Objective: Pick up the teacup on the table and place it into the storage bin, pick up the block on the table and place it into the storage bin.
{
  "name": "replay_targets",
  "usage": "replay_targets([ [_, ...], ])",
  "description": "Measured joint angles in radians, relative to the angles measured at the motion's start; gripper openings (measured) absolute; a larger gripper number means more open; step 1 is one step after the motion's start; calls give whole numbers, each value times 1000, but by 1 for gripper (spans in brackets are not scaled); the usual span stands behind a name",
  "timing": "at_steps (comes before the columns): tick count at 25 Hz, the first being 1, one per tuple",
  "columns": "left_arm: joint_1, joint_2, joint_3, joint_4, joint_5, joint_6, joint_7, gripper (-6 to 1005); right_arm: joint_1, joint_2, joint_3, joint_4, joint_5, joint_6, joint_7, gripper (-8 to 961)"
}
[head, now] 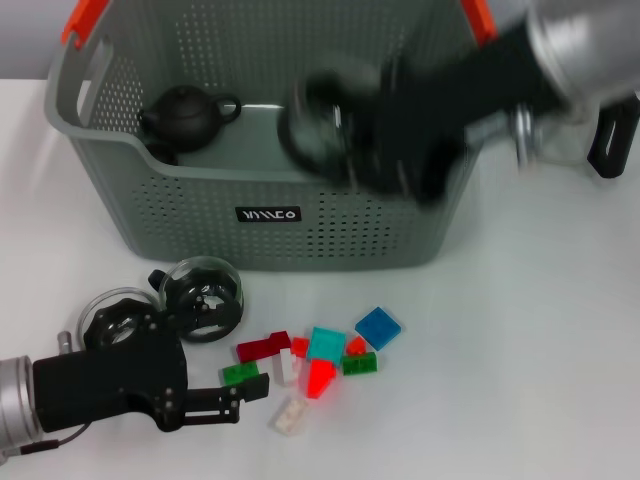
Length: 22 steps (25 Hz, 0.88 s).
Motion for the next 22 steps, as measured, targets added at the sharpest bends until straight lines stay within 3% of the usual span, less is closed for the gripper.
replay_targets([
  [7, -2, 0, 0, 0, -5, -1, 0, 934, 29, -6, 71, 92, -15, 231, -3, 58],
  [22, -8, 0, 0, -1, -7, -12, 0, 934, 188, -7, 67, 619, -209, 648, 62, 58],
])
